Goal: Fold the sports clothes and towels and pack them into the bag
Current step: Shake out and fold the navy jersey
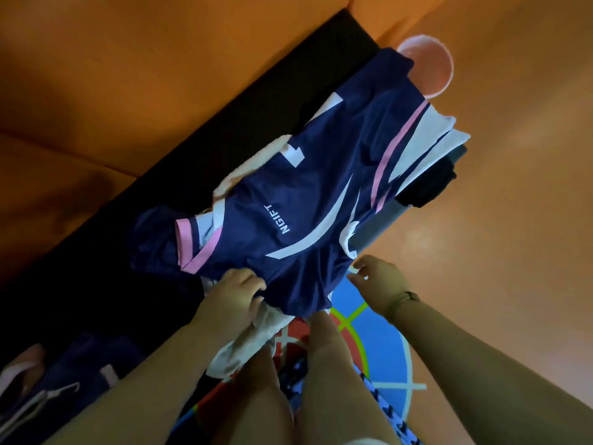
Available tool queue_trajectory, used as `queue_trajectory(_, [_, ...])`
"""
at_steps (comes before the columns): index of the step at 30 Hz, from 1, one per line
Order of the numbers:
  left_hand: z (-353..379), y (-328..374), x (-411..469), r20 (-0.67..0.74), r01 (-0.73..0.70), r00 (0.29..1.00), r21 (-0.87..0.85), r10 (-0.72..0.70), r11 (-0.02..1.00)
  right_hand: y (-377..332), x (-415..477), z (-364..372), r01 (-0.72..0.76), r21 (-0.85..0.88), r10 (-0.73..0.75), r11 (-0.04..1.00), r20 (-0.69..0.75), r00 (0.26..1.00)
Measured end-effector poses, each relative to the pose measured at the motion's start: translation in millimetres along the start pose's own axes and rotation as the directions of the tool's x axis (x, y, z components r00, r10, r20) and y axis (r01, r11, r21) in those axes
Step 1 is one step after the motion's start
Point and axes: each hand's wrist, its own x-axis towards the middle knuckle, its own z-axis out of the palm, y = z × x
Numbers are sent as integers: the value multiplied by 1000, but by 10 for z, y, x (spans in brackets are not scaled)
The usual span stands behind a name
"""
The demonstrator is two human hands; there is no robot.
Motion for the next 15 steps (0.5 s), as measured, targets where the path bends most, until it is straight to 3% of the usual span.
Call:
queue_trajectory(3, [248,144,164,17,-103,995,74,102,992,84,274,45,11,-26,-11,1000,-16,1000])
queue_trajectory(7, [529,203,310,145,-255,965,306,220,917,73,565,121,62,-89,-64,994,-20,998])
queue_trajectory(11, [720,122,306,361,-199,930,357,61,913,-27,699,202,47,-126,-49,991,-19,999])
queue_trajectory(15, [761,152,330,369,-167,929,368,22,915,-72,717,293,7,-147,-7,989,-2,1000])
